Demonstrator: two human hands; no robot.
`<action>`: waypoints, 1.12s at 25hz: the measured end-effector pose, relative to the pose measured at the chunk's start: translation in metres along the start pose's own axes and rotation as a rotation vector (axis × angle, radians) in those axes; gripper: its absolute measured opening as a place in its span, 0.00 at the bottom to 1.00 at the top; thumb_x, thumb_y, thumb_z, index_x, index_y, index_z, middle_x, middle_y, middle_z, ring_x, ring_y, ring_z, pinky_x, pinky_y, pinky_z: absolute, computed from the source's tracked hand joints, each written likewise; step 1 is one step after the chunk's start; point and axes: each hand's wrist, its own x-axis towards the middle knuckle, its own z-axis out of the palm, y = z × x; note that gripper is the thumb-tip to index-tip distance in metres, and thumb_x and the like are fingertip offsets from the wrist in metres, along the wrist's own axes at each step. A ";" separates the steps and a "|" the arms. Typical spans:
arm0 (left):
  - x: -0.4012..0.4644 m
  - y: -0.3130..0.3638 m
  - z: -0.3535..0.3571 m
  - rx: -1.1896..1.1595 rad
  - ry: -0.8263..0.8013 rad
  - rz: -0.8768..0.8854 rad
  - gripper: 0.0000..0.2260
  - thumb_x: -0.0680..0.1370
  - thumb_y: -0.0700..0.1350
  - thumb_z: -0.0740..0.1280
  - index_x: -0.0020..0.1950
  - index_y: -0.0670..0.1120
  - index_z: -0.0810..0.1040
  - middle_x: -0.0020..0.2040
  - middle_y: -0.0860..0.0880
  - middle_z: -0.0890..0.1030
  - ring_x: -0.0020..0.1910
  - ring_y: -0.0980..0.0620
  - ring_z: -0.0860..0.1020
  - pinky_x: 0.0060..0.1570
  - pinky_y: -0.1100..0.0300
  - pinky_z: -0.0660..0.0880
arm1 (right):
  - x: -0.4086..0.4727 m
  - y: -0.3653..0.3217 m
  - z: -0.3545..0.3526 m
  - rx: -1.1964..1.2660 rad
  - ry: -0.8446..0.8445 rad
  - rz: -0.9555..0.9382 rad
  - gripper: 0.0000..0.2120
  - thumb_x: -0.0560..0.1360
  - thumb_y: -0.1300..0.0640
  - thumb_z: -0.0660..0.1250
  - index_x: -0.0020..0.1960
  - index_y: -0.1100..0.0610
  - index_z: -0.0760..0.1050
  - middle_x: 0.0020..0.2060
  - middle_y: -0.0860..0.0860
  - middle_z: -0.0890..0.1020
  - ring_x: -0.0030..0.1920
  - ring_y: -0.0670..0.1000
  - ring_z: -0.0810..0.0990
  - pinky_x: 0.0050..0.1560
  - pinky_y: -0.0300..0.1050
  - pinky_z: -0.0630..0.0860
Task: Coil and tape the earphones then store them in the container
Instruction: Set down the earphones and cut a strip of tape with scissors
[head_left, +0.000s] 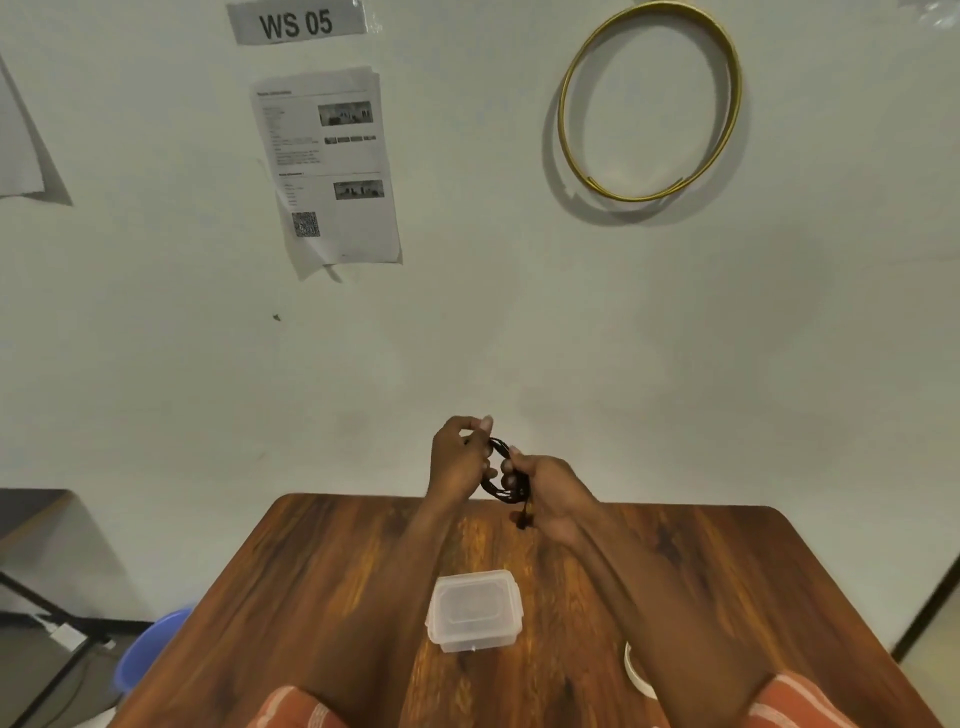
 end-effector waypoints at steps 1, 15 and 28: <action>-0.002 -0.010 -0.001 -0.032 -0.038 -0.065 0.08 0.81 0.46 0.65 0.49 0.42 0.77 0.31 0.48 0.74 0.24 0.56 0.71 0.29 0.60 0.75 | 0.004 0.006 -0.006 0.092 -0.034 0.061 0.16 0.81 0.50 0.59 0.37 0.54 0.75 0.33 0.50 0.77 0.36 0.51 0.75 0.40 0.47 0.70; -0.150 -0.276 0.027 0.546 -0.063 -0.431 0.05 0.77 0.47 0.68 0.48 0.52 0.84 0.45 0.53 0.85 0.44 0.56 0.83 0.49 0.58 0.80 | -0.007 0.258 -0.041 -0.417 0.356 0.221 0.11 0.81 0.60 0.62 0.61 0.56 0.79 0.56 0.51 0.80 0.56 0.53 0.79 0.56 0.42 0.75; -0.144 -0.334 0.042 1.042 -0.293 -0.249 0.14 0.81 0.51 0.59 0.63 0.53 0.78 0.64 0.52 0.76 0.64 0.50 0.73 0.66 0.55 0.69 | 0.045 0.339 -0.070 -1.120 0.403 -0.013 0.12 0.79 0.51 0.64 0.59 0.48 0.82 0.62 0.49 0.78 0.64 0.53 0.72 0.64 0.50 0.67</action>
